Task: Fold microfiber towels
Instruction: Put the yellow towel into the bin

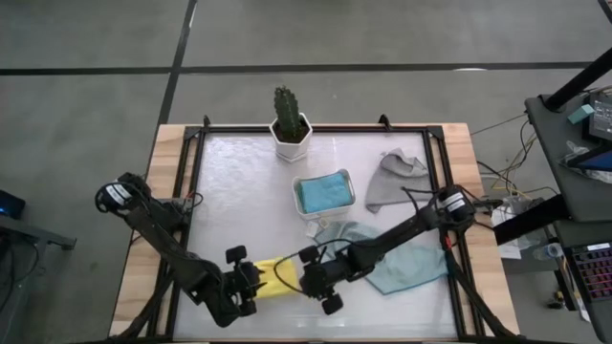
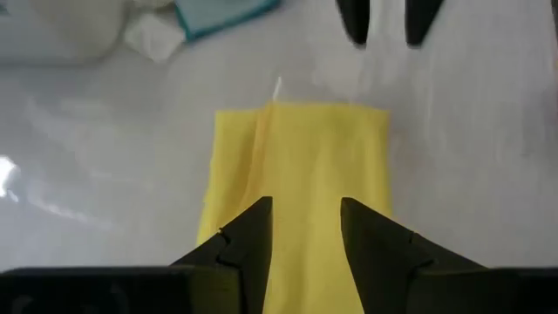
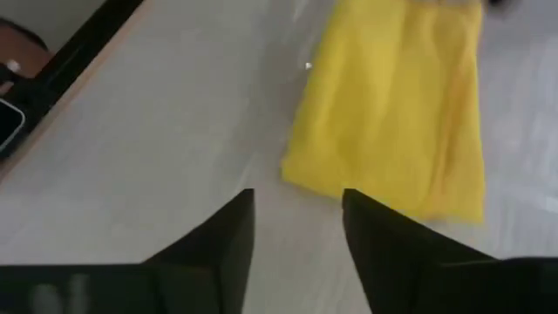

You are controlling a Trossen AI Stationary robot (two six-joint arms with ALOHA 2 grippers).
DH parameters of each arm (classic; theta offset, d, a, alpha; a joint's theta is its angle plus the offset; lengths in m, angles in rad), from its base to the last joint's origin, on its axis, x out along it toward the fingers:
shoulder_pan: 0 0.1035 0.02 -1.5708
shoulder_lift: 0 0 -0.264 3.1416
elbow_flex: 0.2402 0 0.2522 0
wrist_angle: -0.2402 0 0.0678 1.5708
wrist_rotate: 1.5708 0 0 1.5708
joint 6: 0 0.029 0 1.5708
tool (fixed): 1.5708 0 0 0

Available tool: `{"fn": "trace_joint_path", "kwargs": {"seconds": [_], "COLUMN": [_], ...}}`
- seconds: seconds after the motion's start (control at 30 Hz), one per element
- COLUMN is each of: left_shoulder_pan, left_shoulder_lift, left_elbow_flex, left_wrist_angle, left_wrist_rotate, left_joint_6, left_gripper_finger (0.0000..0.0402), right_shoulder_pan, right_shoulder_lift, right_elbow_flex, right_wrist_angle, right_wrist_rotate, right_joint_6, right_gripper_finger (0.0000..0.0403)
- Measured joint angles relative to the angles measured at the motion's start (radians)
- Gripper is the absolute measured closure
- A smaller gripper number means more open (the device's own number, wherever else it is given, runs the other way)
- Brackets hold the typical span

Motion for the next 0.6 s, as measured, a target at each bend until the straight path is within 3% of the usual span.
{"fn": "trace_joint_path", "kwargs": {"seconds": [0.1, 0.23, 0.33, 0.6], "left_shoulder_pan": [0.001, 0.005, 0.014, 0.033], "left_shoulder_lift": [0.015, 0.035, 0.046, 0.057], "left_elbow_flex": [-0.016, -0.031, -0.040, -0.062], "left_wrist_angle": [-0.007, -0.009, -0.017, -0.016], "left_wrist_rotate": [-0.045, -0.068, -0.072, -0.085], "left_joint_6": [0.007, 0.001, 0.001, 0.001], "left_gripper_finger": [0.0279, 0.0279, 0.0279, 0.0279], "right_shoulder_pan": [0.016, 0.035, 0.036, 0.034], "right_shoulder_lift": [0.031, 0.083, 0.117, 0.179], "right_elbow_flex": [0.001, 0.005, 0.010, 0.052], "right_wrist_angle": [0.087, 0.201, 0.273, 0.340], "right_wrist_rotate": [0.008, 0.096, 0.156, 0.170], "right_joint_6": [-0.090, -0.083, -0.057, 0.010], "right_gripper_finger": [0.0214, 0.0193, 0.0189, 0.0189]}}
